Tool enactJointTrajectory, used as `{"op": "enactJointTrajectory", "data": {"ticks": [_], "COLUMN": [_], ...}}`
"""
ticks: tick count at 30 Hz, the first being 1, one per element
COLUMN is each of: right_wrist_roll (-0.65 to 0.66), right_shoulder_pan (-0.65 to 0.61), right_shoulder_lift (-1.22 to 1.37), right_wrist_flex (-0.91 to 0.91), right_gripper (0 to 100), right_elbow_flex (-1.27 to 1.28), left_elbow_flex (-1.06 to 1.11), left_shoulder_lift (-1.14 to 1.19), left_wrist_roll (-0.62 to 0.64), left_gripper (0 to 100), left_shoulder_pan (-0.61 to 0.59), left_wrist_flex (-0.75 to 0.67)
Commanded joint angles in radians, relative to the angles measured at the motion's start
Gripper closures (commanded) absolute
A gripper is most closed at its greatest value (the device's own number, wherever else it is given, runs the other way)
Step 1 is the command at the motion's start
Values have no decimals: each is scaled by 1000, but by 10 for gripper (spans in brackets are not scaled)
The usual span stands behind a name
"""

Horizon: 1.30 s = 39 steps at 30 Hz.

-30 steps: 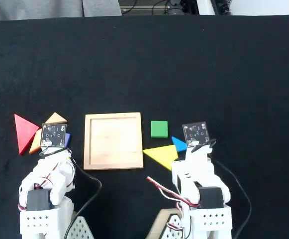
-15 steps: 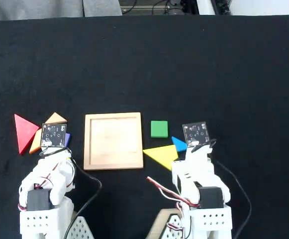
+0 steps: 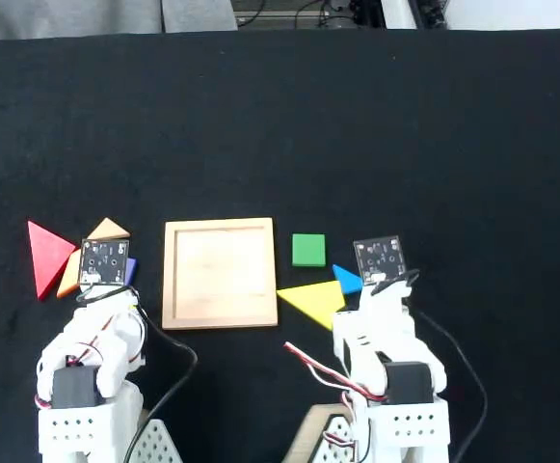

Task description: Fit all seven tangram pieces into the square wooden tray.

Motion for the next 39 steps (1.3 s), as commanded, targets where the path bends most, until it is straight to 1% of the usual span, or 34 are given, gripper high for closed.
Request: {"op": "enactJointTrajectory", "data": {"ticks": [1, 3, 10, 16, 19, 22, 25, 27, 29, 34, 39], "right_wrist_roll": [-5, -5, -9, -5, -5, 5, 66, 83, 87, 95, 95], "right_shoulder_pan": [-9, -11, 5, -15, -8, 12, 8, 9, 14, 14, 52], "right_shoulder_lift": [-77, -77, -77, -77, -77, -77, -77, -74, -70, -77, -77], "right_wrist_flex": [3, -32, -431, -698, -779, -802, -818, -809, -773, -621, -620], "right_gripper": [984, 984, 983, 983, 983, 983, 983, 983, 983, 983, 983], "right_elbow_flex": [-2, -2, -2, -2, -2, -4, -4, -4, -4, -4, -4], "left_elbow_flex": [19, 19, 19, 19, 19, 19, 19, 19, 19, 19, 19], "left_shoulder_lift": [-3, -3, -3, -3, -3, -3, -3, -3, -3, -3, -3], "left_wrist_roll": [5, 5, 5, 5, 5, 5, 5, 5, 5, 5, 5], "left_gripper": [970, 970, 970, 970, 970, 970, 970, 970, 970, 970, 970], "left_shoulder_pan": [-5, -5, -4, -4, -5, -2, -2, -5, -5, 4, 45], "left_wrist_flex": [3, 3, 3, 3, 3, 3, 3, 3, 3, 3, 3]}}
